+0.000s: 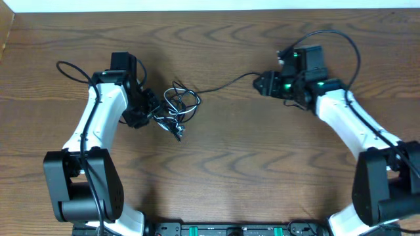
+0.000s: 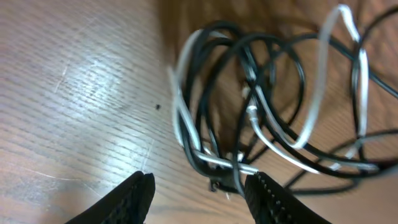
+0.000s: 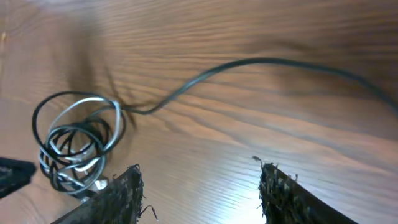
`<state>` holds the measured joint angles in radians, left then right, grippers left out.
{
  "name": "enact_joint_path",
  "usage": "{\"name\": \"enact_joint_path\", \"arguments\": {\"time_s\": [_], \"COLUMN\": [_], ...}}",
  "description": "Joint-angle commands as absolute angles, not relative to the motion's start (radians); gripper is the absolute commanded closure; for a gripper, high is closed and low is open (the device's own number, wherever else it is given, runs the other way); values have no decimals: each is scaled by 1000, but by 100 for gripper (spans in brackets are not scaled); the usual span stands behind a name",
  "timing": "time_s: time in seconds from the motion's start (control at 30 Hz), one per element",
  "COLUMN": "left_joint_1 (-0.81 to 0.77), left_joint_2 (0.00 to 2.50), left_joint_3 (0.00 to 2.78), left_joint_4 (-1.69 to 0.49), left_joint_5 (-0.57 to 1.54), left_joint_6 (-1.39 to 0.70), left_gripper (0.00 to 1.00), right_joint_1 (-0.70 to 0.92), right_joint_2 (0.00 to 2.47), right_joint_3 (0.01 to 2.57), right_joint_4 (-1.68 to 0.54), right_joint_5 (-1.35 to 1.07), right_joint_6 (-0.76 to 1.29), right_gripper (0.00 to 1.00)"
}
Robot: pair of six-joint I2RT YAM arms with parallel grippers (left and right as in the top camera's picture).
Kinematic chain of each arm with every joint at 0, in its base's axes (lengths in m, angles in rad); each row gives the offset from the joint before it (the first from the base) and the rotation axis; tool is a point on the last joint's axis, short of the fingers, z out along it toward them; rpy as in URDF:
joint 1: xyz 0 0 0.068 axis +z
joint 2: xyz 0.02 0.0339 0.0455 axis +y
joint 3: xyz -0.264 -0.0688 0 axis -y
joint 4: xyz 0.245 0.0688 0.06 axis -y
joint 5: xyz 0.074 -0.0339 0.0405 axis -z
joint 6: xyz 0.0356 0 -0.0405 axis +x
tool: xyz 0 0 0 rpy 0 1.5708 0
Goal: Untangle cables
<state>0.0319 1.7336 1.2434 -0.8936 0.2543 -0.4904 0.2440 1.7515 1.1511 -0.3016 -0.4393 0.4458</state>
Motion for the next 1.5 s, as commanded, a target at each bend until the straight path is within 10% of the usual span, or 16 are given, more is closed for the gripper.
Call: {"name": "enact_joint_path", "arguments": {"time_s": [0.0,1.47], "left_joint_1": [33,33], "left_joint_2": [1747,1749], "left_joint_3": [1192,1148], "left_joint_4": [-844,-764], "left_joint_5": [211,163], "left_joint_6": [-535,-537], "left_gripper": [48,56], "right_joint_1": [301,628], "right_joint_2": [1803,2156], "right_joint_3": [1164,1164], "right_joint_4": [-257,355], "right_joint_5": [-427,80], "right_joint_6": [566,936], "right_gripper": [39,30]}}
